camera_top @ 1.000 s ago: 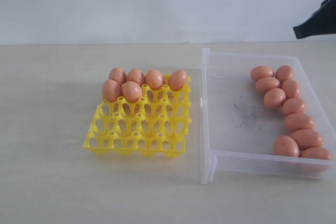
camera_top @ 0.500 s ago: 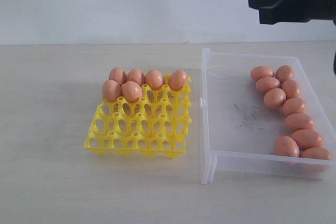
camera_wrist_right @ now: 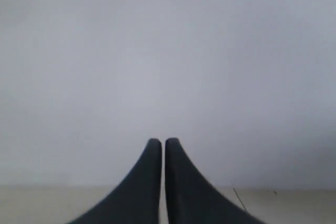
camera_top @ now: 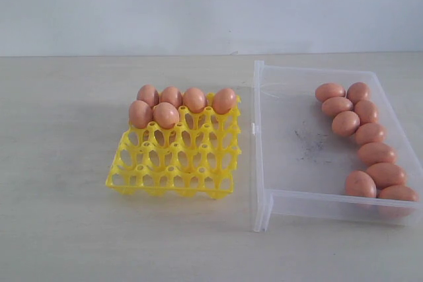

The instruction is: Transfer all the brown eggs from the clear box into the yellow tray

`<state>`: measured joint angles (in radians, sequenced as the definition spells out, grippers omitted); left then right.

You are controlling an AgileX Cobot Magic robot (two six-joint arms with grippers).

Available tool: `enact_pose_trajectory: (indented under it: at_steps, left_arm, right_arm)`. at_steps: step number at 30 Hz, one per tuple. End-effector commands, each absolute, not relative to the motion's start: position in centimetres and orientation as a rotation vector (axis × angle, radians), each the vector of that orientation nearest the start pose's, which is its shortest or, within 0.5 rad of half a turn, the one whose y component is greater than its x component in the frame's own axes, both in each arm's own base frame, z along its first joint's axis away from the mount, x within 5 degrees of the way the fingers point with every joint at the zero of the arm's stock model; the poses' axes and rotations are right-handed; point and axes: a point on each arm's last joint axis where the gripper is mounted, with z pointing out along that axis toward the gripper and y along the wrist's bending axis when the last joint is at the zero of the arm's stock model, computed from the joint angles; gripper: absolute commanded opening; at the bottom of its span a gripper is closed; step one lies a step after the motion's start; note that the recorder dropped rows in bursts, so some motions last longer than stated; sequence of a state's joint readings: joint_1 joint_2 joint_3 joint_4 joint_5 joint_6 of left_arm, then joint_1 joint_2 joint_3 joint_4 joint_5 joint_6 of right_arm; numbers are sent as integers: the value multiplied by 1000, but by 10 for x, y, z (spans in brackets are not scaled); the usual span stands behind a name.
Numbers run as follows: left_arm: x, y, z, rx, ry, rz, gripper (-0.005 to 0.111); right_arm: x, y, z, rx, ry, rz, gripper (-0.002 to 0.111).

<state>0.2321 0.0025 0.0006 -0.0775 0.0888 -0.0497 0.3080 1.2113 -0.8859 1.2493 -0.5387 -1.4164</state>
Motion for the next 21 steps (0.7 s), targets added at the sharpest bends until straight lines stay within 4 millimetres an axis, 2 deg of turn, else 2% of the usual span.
enact_pose_trajectory:
  at_steps: [1, 3, 5, 7, 9, 11, 16, 17, 18, 19, 20, 21]
  left_arm:
    - [55, 12, 206, -288, 1532, 65, 4]
    - [55, 12, 206, -288, 1535, 65, 4]
    - [55, 12, 206, -288, 1535, 65, 4]
    - [55, 12, 206, -288, 1535, 65, 4]
    - [55, 12, 206, -288, 1535, 65, 4]
    - [55, 12, 206, -288, 1535, 65, 4]
    - [55, 12, 206, -288, 1535, 65, 4]
    - [55, 12, 206, -288, 1533, 65, 4]
    - [55, 12, 206, -288, 1533, 65, 4]
    - [55, 12, 206, -288, 1533, 65, 4]
    - [55, 12, 206, -288, 1533, 65, 4]
    - [55, 12, 206, -288, 1533, 65, 4]
  right_arm:
    - [233, 49, 373, -174, 1325, -171, 0]
    - [216, 63, 378, -442, 1166, -212, 0]
    - [198, 71, 384, -577, 1073, -170, 0]
    - [184, 73, 393, -492, 1066, 56, 0]
    - [178, 71, 398, -396, 1079, 209, 0]
    - [180, 71, 393, -388, 1143, 223, 0]
    - [212, 77, 355, -504, 1450, 116, 0]
    - [229, 81, 342, -591, 1596, 28, 0]
    - [236, 82, 337, -635, 1678, -35, 0]
    - [252, 86, 320, -808, 1830, -207, 0]
    - [258, 88, 311, -921, 1875, -284, 0]
    - [266, 96, 284, -1251, 1984, -408, 0]
